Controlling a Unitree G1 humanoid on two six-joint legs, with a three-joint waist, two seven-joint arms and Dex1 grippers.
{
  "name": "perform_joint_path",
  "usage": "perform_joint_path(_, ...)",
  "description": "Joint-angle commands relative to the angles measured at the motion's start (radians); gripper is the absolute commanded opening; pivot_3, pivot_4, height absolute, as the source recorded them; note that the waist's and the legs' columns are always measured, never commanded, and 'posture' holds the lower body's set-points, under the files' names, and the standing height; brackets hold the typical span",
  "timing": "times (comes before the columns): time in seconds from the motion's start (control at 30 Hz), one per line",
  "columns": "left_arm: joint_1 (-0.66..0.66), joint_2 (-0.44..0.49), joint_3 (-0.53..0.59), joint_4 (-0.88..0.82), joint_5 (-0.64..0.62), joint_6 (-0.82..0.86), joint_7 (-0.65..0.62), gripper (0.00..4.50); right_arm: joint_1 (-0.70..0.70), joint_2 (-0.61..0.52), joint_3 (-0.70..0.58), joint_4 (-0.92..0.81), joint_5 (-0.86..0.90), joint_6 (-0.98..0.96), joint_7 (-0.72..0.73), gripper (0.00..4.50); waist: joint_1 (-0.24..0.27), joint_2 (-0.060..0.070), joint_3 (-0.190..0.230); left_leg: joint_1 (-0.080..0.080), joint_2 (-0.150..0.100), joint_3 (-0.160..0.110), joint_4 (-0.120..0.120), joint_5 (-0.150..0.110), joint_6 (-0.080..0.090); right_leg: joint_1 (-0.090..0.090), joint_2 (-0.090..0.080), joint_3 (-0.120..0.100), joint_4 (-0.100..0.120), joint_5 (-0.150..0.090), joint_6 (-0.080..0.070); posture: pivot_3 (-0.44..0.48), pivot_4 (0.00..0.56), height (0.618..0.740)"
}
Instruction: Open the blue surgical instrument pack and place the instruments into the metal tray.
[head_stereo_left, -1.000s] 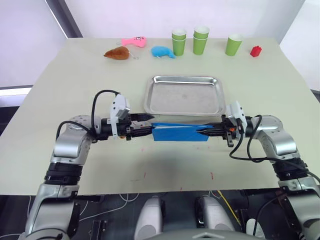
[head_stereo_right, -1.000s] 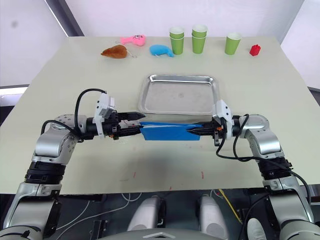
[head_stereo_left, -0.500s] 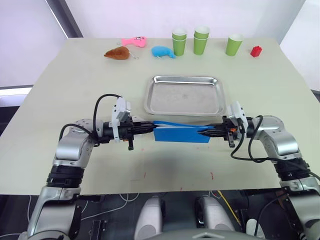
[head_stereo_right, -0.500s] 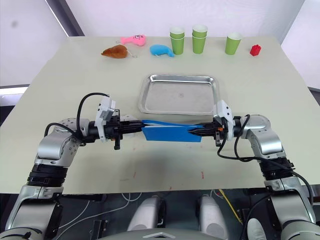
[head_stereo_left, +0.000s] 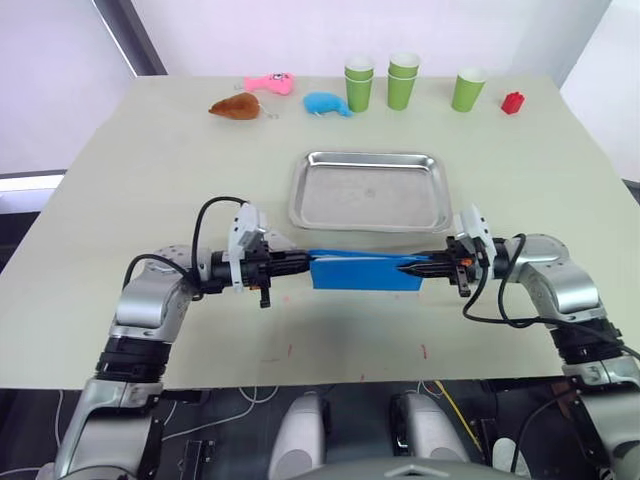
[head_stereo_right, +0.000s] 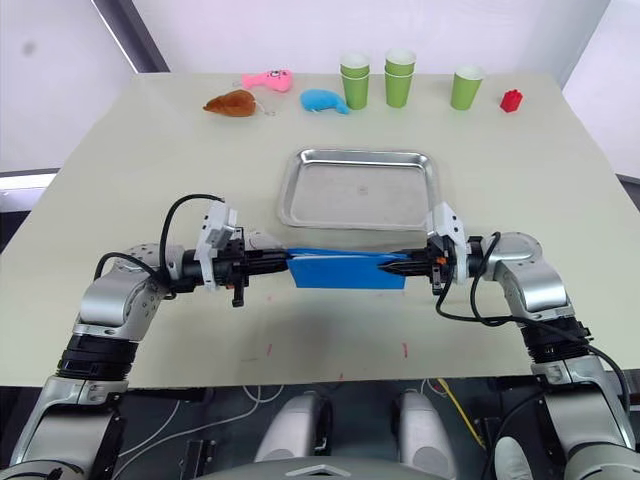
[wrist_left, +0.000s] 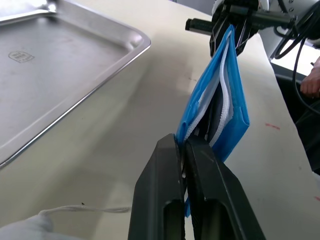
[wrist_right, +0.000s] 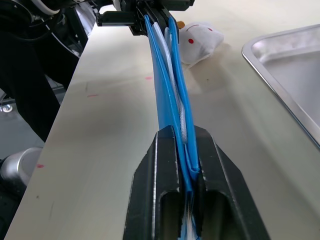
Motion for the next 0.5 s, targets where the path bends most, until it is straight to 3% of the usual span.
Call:
perform_joint_path(0.03,-0.036,-0.015,-0.033,0.028,0.042,-0.050,0.004,0.00,0.003,-0.028,-0.004,-0.048,0.021,0.025,0.017,2.02,0.002,0.000,0.000,0.000,0.000,0.000,0.000,0.000,0.000,0.000,0.000,0.000,0.000,0.000,0.000,0.000,0.150,0.739)
perform_joint_path(0.23,-0.063,-0.047,-0.040,0.081,0.069,-0.091,0.014,0.00,-0.001,-0.058,-0.064,-0.098,0.081,0.089,-0.014,4.48,0.001,0.000,0.000,0.000,0.000,0.000,0.000,0.000,0.000,0.000,0.000,0.000,0.000,0.000,0.000,0.000,0.150,0.739)
perform_joint_path(0.5,-0.063,-0.052,-0.043,0.092,0.082,-0.104,0.004,0.00,-0.050,-0.021,-0.210,-0.249,0.271,0.273,-0.197,4.48,0.001,0.000,0.000,0.000,0.000,-0.001,0.000,0.000,0.000,0.000,0.000,0.000,0.000,0.000,0.000,0.000,0.150,0.739)
